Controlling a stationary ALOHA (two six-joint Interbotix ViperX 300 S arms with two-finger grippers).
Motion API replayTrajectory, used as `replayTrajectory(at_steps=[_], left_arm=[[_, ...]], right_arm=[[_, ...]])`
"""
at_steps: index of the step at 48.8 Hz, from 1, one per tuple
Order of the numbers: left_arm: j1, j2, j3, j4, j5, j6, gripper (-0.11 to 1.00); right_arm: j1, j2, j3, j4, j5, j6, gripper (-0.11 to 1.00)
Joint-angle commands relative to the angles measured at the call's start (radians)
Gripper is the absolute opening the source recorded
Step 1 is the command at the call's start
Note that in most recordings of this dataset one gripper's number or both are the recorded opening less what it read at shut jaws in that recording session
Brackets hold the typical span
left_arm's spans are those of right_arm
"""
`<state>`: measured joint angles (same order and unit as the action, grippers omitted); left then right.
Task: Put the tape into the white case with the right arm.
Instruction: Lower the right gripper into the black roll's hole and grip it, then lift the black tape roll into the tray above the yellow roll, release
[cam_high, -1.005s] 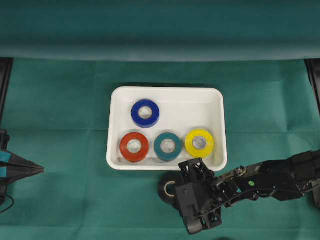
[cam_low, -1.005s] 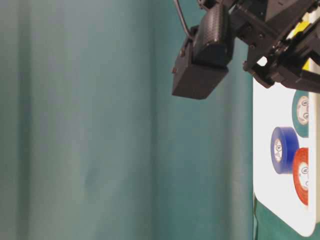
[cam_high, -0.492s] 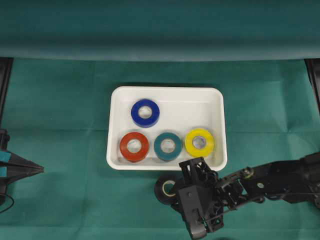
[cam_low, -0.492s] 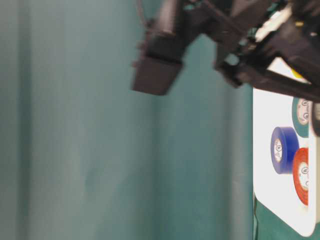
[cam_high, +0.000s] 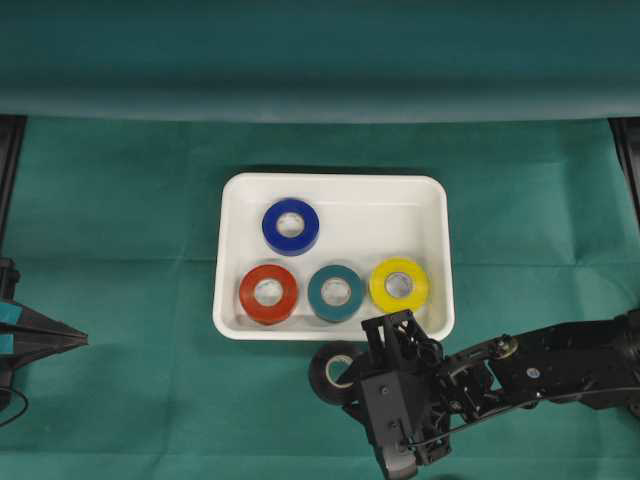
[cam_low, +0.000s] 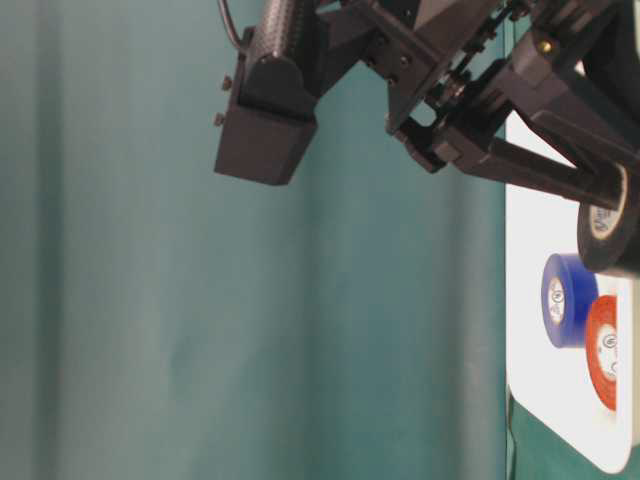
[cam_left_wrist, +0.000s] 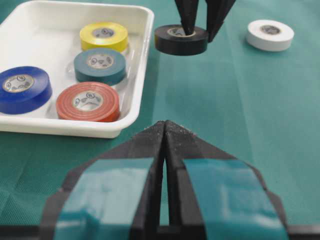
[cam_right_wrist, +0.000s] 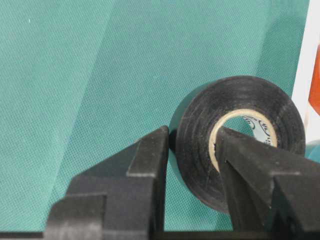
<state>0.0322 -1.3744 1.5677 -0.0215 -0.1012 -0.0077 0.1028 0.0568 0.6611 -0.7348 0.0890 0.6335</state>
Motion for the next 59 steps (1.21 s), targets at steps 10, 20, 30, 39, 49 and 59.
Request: replayTrajectory(at_steps=[10, 20, 30, 39, 49, 59], left_arm=[[0.002, 0.009, -0.011, 0.0, -0.009, 0.0, 0.0], [0.002, 0.009, -0.011, -0.002, -0.008, 0.0, 0.0], [0.002, 0.009, -0.011, -0.002, -0.009, 0.0, 0.0], [0.002, 0.009, -0.011, -0.002, -0.009, 0.0, 0.0], [0.002, 0.009, -0.011, -0.002, -0.009, 0.002, 0.0], [0.002, 0.009, -0.011, -0.002, -0.009, 0.0, 0.0]], right_arm=[[-0.081, -0.037, -0.011, -0.002, 0.025, -0.006, 0.02], [-0.212, -0.081, 0.026, -0.002, 0.041, -0.009, 0.02], [-0.347, -0.11, 0.075, -0.002, 0.04, -0.011, 0.02], [-0.419, -0.112, 0.101, -0.002, 0.02, -0.012, 0.02], [-0.443, -0.112, 0.109, -0.006, 0.0, -0.012, 0.02], [-0.443, -0.112, 0.109, -0.017, 0.003, -0.012, 0.02]])
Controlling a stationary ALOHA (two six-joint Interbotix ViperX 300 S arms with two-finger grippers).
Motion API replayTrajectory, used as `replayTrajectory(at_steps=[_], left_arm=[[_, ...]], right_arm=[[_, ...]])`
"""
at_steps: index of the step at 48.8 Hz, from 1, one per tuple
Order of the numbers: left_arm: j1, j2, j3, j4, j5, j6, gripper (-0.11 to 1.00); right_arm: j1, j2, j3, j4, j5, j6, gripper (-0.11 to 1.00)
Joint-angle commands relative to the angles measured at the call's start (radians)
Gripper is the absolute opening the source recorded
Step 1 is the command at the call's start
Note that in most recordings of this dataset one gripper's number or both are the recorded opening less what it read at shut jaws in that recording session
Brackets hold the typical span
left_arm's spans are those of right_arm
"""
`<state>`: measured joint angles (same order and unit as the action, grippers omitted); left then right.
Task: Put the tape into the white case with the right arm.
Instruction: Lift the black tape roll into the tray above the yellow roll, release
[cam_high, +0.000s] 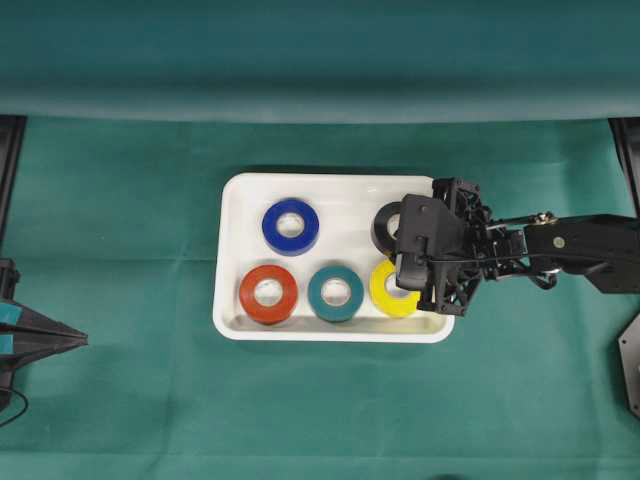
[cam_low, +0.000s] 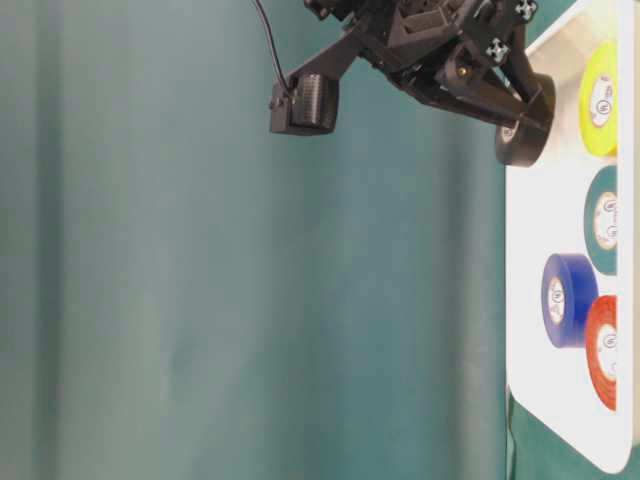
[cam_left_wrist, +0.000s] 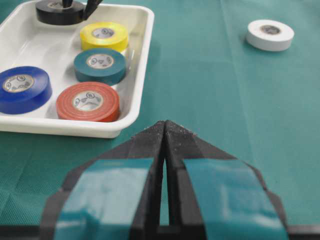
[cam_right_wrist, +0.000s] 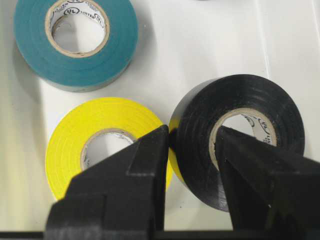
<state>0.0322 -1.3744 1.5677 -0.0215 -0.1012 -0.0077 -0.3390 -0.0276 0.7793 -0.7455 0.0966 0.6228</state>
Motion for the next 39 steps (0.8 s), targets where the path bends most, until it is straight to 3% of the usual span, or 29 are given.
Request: replayTrajectory(at_steps=[1, 25, 31, 37, 39], left_arm=[[0.002, 0.009, -0.011, -0.002, -0.009, 0.002, 0.0], [0.002, 0.008, -0.011, -0.002, -0.009, 0.0, 0.0], [0.002, 0.009, -0.011, -0.002, -0.008, 0.0, 0.0], [0.002, 0.009, -0.011, -0.002, -0.009, 0.0, 0.0], [0.002, 0.009, -0.011, -0.002, -0.009, 0.0, 0.0]], right_arm=[[-0.002, -0.028, -0.009, -0.008, -0.005, -0.002, 0.02], [-0.008, -0.029, -0.008, -0.008, 0.0, 0.002, 0.04], [-0.008, -0.028, -0.006, -0.006, 0.002, 0.003, 0.3], [-0.008, -0.028, -0.006, -0.006, 0.005, 0.003, 0.69], [-0.008, -0.028, -0.005, -0.006, 0.005, 0.003, 0.71]])
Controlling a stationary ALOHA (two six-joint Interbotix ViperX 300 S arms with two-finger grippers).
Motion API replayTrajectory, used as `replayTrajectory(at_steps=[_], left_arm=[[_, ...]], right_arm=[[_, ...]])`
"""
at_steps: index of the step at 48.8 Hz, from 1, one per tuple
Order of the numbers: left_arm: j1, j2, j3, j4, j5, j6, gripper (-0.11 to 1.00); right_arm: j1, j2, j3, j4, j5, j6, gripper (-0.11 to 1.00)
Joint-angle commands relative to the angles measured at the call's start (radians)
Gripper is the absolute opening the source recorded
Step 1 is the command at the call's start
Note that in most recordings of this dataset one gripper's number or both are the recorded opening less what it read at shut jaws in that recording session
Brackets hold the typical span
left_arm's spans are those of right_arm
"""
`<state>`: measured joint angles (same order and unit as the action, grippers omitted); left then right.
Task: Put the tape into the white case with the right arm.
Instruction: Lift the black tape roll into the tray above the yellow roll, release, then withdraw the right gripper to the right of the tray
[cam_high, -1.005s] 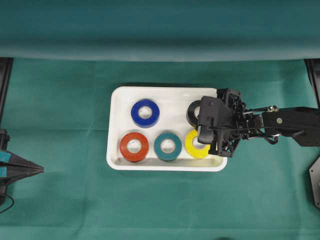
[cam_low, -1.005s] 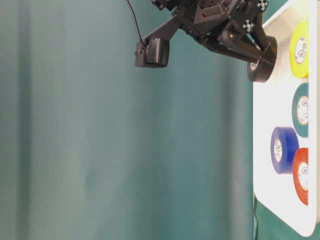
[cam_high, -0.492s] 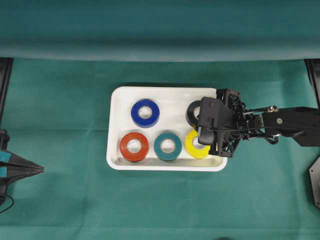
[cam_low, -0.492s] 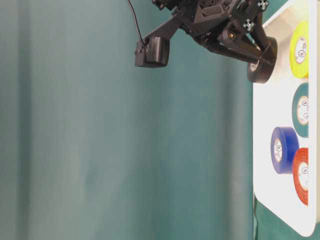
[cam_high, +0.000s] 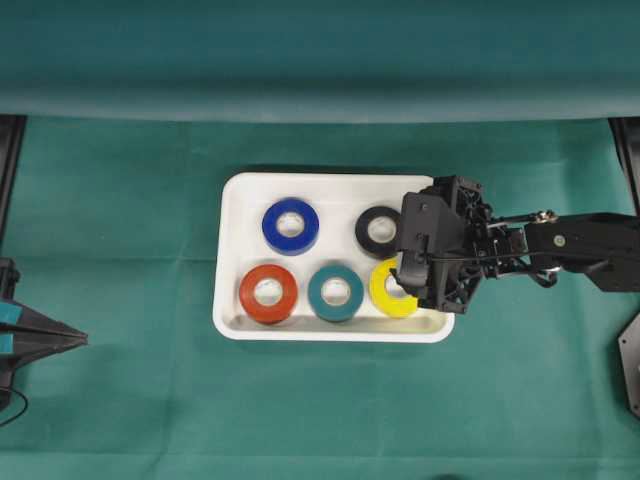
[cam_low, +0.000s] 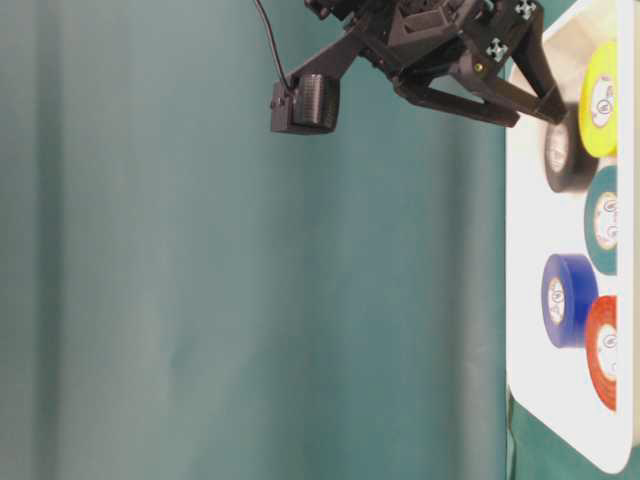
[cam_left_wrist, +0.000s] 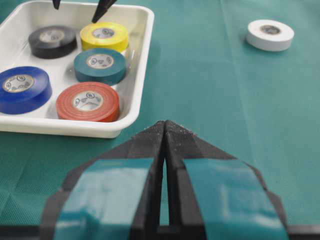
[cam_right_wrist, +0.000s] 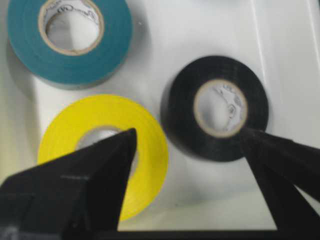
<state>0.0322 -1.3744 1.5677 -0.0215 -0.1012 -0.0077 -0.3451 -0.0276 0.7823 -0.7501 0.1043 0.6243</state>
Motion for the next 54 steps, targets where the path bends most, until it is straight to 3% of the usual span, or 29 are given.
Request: replayTrajectory(at_steps=[1, 4, 18, 44, 54], left_arm=[[0.002, 0.009, -0.011, -0.002, -0.008, 0.0, 0.0], [0.002, 0.008, -0.011, 0.0, -0.009, 0.0, 0.0], [0.002, 0.009, -0.012, -0.002, -0.009, 0.0, 0.0], [0.002, 0.009, -0.014, -0.002, -0.009, 0.0, 0.0], [0.002, 0.009, -0.015, -0.002, -0.009, 0.002, 0.0]], right_arm=[[-0.002, -0.028, -0.006, -0.002, -0.002, 0.002, 0.69], [-0.002, -0.029, -0.005, -0.002, 0.005, 0.002, 0.65], [-0.002, -0.094, 0.055, -0.002, 0.038, 0.006, 0.65], [-0.002, -0.534, 0.4, 0.005, 0.037, 0.014, 0.65], [-0.002, -0.652, 0.471, 0.005, 0.005, 0.015, 0.65]])
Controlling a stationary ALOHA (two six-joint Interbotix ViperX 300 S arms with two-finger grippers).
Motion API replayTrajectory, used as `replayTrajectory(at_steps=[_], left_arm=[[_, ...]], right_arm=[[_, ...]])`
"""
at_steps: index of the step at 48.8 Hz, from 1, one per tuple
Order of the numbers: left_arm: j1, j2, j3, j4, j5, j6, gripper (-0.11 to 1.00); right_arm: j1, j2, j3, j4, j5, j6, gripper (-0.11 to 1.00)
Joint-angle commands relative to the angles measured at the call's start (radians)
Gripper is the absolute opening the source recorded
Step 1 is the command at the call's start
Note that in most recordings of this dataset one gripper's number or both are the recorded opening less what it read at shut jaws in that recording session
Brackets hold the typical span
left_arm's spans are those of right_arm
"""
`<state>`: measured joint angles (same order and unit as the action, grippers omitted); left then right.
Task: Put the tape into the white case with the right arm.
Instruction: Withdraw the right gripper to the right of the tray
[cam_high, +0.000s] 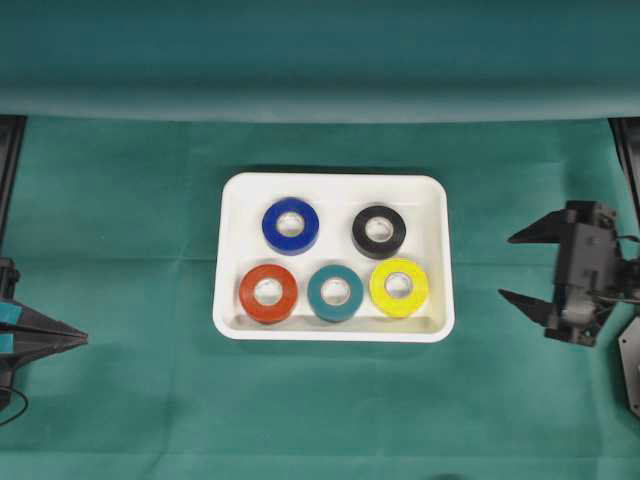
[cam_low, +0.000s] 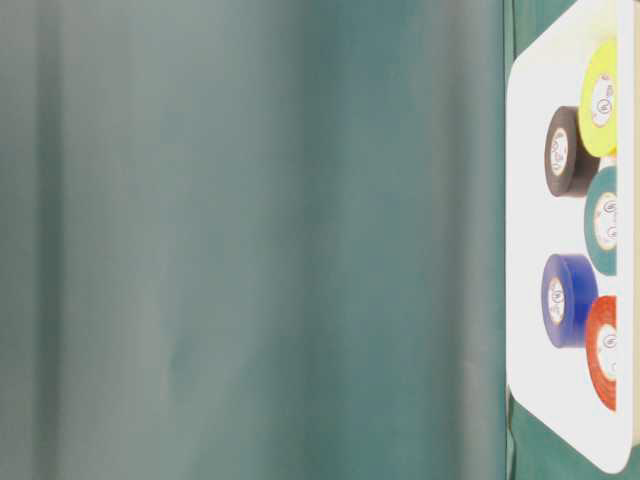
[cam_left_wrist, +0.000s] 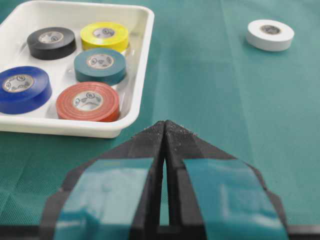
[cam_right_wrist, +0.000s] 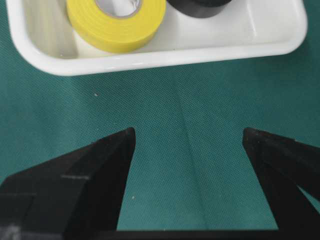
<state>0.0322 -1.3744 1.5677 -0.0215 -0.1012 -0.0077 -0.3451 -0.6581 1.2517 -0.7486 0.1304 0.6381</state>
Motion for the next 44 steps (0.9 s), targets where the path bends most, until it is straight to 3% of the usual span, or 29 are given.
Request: replayTrajectory(at_steps=[1, 12, 18, 38, 44], left_arm=[[0.002, 0.009, -0.015, 0.0, -0.009, 0.002, 0.0], [0.002, 0.008, -0.017, -0.002, -0.009, 0.0, 0.0], [0.002, 0.008, -0.015, -0.002, -0.009, 0.0, 0.0], [0.002, 0.008, -0.014, -0.002, -0.012, 0.002, 0.0], [0.002, 0.009, -0.012, 0.0, -0.014, 0.002, 0.0]], right_arm=[[-0.002, -0.023, 0.005, 0.003, -0.028, 0.002, 0.65], [0.003, -0.002, 0.006, 0.009, -0.054, 0.003, 0.65], [0.043, 0.003, 0.012, 0.021, -0.074, 0.003, 0.65], [0.399, 0.002, 0.031, 0.037, -0.075, 0.003, 0.64], [0.468, 0.002, 0.038, 0.037, -0.074, 0.003, 0.64]])
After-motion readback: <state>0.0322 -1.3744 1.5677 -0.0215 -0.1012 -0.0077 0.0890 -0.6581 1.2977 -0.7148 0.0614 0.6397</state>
